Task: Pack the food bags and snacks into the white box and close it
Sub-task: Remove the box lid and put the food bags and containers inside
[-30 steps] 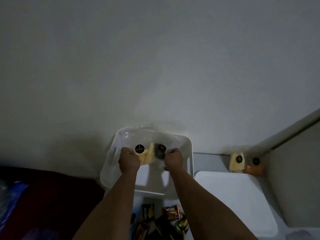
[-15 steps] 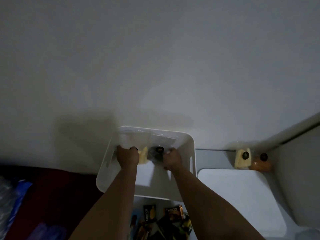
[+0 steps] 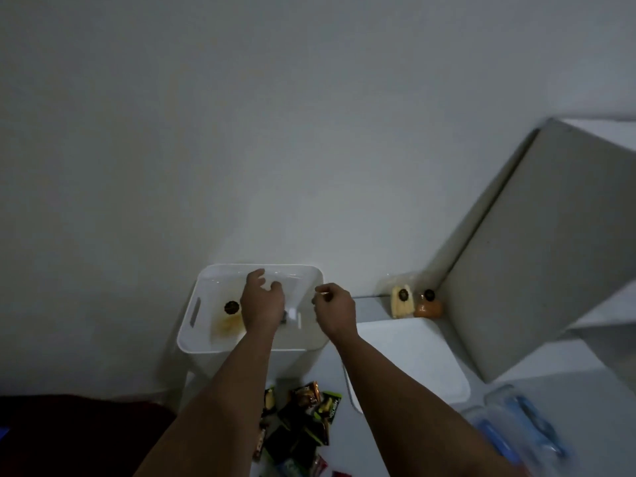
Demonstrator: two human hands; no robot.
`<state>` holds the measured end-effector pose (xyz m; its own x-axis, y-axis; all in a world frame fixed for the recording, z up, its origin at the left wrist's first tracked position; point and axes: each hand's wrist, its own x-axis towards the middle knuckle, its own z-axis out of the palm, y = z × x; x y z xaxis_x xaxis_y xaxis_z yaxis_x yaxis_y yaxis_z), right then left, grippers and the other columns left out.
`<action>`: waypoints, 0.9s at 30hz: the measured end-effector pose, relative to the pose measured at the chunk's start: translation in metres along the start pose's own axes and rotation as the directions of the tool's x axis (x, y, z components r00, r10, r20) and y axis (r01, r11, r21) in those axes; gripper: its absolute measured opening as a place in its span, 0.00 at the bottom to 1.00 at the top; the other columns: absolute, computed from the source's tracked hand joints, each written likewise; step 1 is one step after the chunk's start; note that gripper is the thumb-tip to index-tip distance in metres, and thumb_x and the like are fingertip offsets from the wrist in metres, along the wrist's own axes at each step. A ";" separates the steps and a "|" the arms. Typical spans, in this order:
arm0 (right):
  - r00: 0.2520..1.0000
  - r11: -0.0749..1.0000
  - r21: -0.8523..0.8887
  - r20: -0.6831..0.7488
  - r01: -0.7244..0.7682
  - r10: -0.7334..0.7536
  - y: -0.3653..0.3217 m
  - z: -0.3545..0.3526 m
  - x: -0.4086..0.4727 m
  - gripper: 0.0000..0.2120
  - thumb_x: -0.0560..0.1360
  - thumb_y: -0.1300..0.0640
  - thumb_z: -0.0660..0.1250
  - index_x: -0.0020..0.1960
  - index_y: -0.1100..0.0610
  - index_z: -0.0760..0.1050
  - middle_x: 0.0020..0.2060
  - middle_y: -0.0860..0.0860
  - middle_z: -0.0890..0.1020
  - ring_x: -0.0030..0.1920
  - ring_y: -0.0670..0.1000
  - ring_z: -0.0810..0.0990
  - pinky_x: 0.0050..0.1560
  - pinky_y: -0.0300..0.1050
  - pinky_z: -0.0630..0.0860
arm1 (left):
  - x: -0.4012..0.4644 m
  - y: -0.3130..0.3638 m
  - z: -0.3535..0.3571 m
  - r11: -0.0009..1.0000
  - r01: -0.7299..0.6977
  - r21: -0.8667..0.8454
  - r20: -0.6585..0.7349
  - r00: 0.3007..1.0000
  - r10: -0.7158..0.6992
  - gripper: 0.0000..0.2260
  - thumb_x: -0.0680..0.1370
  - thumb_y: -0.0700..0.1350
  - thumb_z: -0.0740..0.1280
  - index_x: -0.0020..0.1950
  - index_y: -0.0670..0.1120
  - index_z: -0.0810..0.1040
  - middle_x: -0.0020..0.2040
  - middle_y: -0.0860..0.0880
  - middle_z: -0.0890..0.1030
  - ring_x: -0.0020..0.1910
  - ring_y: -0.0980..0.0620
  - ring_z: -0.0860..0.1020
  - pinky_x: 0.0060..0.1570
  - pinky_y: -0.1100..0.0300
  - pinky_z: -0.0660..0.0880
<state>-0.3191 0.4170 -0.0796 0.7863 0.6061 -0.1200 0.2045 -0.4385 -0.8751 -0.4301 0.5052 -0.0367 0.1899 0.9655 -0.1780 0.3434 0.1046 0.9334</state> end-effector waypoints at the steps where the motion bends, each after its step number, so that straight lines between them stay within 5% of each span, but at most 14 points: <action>1: 1.000 1.000 -0.007 -0.025 0.007 -0.007 0.000 -0.014 -0.010 0.12 0.76 0.54 0.65 0.58 0.53 0.81 0.47 0.50 0.86 0.47 0.51 0.85 0.51 0.49 0.82 | -0.012 0.005 0.005 1.000 -0.025 -0.005 0.047 0.999 0.025 0.17 0.79 0.43 0.65 0.69 0.50 0.73 0.67 0.48 0.78 0.61 0.44 0.78 0.58 0.54 0.76; 13: 0.937 0.975 0.038 -0.272 -0.218 0.220 0.075 -0.152 -0.011 0.12 0.77 0.59 0.66 0.58 0.55 0.81 0.50 0.53 0.84 0.53 0.57 0.82 0.55 0.47 0.78 | -0.085 0.010 0.118 0.996 -0.066 0.065 0.418 0.908 0.033 0.20 0.79 0.44 0.67 0.70 0.50 0.71 0.62 0.46 0.79 0.58 0.47 0.79 0.61 0.52 0.76; 20: 0.901 0.956 0.106 -0.320 -0.275 0.295 0.168 -0.198 0.083 0.12 0.80 0.54 0.63 0.59 0.54 0.80 0.50 0.53 0.86 0.53 0.57 0.83 0.49 0.43 0.71 | -0.060 -0.008 0.246 0.983 0.038 0.178 0.471 0.874 -0.119 0.24 0.78 0.45 0.70 0.74 0.50 0.69 0.70 0.43 0.75 0.65 0.44 0.76 0.66 0.48 0.74; 24: 0.890 0.923 0.135 -0.248 -0.360 0.384 0.199 -0.216 0.149 0.11 0.78 0.47 0.68 0.46 0.55 0.77 0.41 0.51 0.81 0.46 0.56 0.80 0.50 0.46 0.73 | -0.040 -0.021 0.318 0.966 0.080 0.244 0.424 0.887 -0.181 0.30 0.77 0.44 0.71 0.77 0.46 0.65 0.74 0.42 0.72 0.71 0.42 0.72 0.68 0.52 0.70; 27: 0.864 0.892 0.059 -0.227 -0.448 0.449 0.230 -0.216 0.199 0.21 0.75 0.43 0.66 0.58 0.58 0.78 0.55 0.57 0.80 0.57 0.62 0.80 0.58 0.53 0.78 | -0.023 -0.033 0.358 0.953 0.128 0.276 0.370 0.901 -0.228 0.31 0.76 0.43 0.73 0.77 0.44 0.65 0.73 0.42 0.72 0.71 0.42 0.71 0.62 0.56 0.70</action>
<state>0.0102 0.2930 -0.2032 0.9036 0.1765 -0.3904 -0.2044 -0.6233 -0.7548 -0.1163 0.3944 -0.1753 0.4328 0.7577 -0.4884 0.6052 0.1573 0.7804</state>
